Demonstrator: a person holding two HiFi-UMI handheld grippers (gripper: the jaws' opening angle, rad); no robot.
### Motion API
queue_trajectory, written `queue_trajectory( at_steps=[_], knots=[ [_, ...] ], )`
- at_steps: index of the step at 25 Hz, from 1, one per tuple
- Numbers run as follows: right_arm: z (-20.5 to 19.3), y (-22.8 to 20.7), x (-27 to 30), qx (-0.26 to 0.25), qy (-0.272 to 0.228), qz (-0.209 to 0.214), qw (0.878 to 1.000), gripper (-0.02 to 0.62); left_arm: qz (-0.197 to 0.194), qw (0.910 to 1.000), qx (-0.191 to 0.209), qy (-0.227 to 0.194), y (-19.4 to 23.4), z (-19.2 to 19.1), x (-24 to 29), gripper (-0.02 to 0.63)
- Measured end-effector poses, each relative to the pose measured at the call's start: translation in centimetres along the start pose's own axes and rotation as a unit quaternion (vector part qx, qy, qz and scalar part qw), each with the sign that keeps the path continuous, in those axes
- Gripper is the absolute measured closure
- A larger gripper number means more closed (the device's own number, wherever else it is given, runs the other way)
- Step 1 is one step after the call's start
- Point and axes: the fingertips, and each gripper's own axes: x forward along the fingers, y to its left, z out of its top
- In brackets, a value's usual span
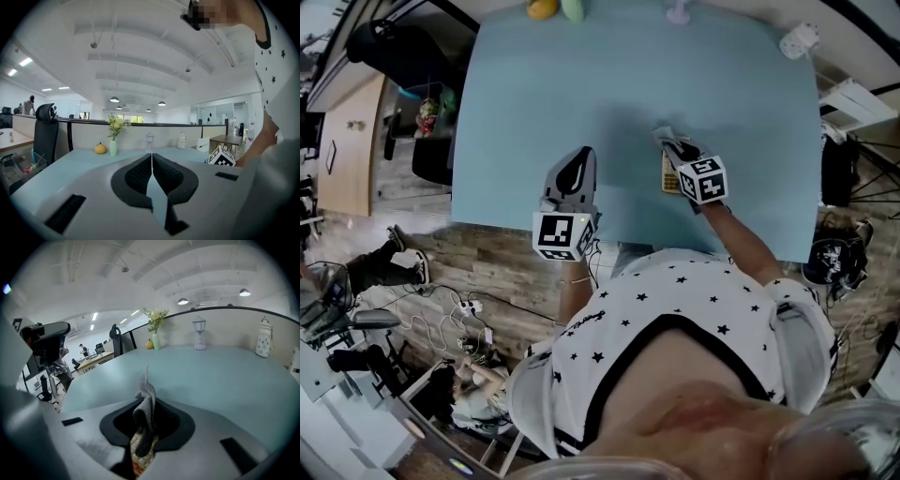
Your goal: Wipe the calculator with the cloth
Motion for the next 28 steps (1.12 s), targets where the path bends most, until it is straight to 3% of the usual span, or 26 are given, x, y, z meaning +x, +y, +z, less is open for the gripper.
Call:
queue_trajectory(
  at_steps=[16,23,28],
  knots=[
    [-2.2,-4.7,-3.7,0.050,-0.015,-0.058,0.997,0.538,-0.021,0.9996,0.019,-0.004,-2.7,1.6,0.1,0.577],
    [-2.6,-4.9,-3.8,0.053,-0.013,-0.062,0.997,0.540,-0.021,0.9994,0.025,-0.006,-3.0,2.2,-0.3,0.577],
    [-0.8,-4.2,-4.6,0.054,-0.041,-0.053,0.996,0.540,-0.021,0.9993,0.029,-0.006,-3.2,2.4,-0.5,0.577]
  ],
)
